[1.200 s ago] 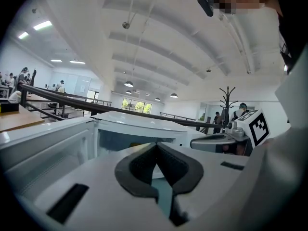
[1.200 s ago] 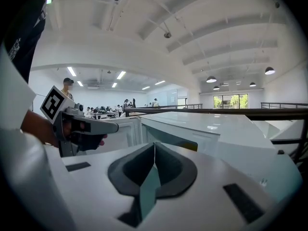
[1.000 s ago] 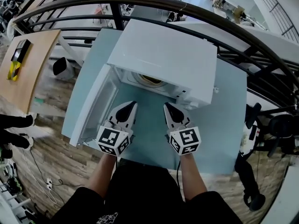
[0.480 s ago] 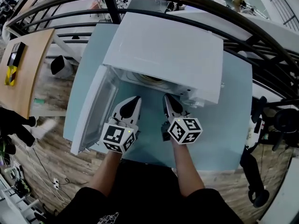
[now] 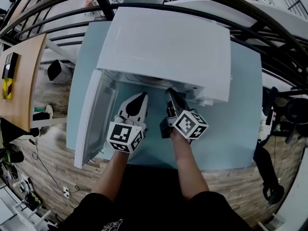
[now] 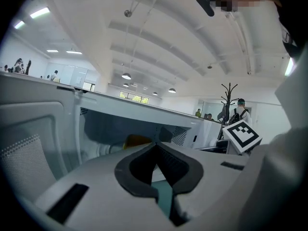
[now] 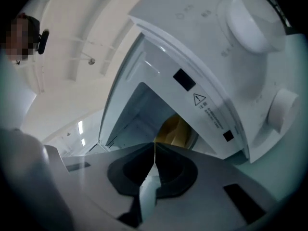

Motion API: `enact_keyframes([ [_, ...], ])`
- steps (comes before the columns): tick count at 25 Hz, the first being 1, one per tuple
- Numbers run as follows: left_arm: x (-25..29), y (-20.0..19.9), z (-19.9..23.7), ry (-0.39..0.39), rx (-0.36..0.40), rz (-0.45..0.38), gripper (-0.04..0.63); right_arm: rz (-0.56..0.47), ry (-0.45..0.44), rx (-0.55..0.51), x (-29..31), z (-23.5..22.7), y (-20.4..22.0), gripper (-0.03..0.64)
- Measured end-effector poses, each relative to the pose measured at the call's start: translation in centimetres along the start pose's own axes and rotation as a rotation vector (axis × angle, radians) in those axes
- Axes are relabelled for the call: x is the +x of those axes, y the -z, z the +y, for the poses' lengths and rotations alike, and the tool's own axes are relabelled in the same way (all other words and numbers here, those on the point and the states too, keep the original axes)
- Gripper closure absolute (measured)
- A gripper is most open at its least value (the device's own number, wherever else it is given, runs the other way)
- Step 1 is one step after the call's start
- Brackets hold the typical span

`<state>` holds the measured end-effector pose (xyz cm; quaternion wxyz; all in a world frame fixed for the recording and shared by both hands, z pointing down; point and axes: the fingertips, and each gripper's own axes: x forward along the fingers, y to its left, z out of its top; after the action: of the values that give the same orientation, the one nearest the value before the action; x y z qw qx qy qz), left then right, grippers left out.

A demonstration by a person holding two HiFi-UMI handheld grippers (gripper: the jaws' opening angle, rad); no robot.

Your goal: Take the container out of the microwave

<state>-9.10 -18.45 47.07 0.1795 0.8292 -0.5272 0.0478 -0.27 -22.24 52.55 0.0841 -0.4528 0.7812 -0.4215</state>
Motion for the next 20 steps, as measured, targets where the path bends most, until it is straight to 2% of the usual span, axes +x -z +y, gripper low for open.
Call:
enact_keyframes([
  [5, 0.9, 0.5, 0.4, 0.012, -0.002, 0.013, 0.588, -0.053, 0.04, 0.123, 1.1, -1.5, 0.3, 0.607],
  [9, 1.6, 0.7, 0.7, 0.024, 0.005, 0.02, 0.588, -0.082, 0.055, 0.183, 1.9, -2.3, 0.6, 0.607],
  [20, 2.9, 1.6, 1.3, 0.058, -0.01, 0.047, 0.588, -0.131, 0.106, 0.19, 3.4, -3.6, 0.1, 0.606],
])
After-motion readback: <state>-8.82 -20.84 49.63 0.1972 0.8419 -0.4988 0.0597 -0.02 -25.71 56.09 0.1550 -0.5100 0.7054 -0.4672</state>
